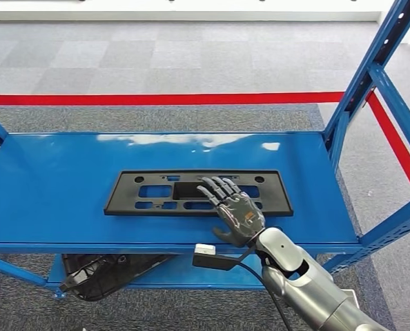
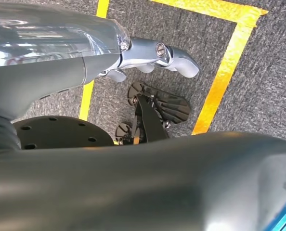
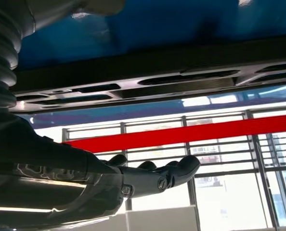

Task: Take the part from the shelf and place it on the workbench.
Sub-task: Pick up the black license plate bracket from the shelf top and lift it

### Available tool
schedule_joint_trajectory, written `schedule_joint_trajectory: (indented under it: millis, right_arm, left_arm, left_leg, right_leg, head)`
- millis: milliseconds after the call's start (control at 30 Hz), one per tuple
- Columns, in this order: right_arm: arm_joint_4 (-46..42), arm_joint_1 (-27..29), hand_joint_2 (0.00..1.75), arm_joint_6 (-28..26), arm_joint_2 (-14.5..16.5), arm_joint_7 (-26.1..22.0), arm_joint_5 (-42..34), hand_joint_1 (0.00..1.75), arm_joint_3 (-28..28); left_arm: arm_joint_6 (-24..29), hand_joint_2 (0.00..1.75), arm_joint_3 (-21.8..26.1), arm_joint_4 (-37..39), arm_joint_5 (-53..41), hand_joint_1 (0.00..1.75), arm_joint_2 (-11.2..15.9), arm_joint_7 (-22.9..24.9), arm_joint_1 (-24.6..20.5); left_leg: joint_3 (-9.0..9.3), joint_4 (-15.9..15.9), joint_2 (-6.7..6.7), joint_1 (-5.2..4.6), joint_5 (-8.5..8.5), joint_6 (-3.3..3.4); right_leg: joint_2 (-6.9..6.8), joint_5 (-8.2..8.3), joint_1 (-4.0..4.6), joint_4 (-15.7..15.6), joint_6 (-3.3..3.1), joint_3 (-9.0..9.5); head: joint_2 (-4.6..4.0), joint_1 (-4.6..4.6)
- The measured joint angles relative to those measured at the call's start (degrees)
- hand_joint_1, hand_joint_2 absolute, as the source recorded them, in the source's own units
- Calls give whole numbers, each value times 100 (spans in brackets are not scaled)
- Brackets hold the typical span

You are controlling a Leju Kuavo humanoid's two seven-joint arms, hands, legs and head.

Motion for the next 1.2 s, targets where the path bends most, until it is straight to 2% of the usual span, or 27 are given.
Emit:
schedule_joint_trajectory:
  millis: [267,633,1200]
  right_arm:
    - [231,-15,175,-48,56,91,202,0,-39]
    - [480,-27,175,-459,152,334,824,0,-156]
    - [771,30,175,-752,292,395,1291,1,-613]
  left_arm:
    - [-14,0,-7,0,-14,0,0,-23,0]
    - [-22,0,-49,0,-34,0,0,-59,0]
    - [-31,0,-96,0,-92,0,0,-92,0]
  left_leg:
    - [0,0,0,0,0,0]
    - [0,0,0,0,0,0]
    - [0,0,0,0,0,0]
  right_leg:
    - [0,0,0,0,0,0]
    - [0,0,0,0,0,-1]
    - [0,0,0,0,0,-1]
  head:
    - [0,0]
    - [0,0]
    - [0,0]
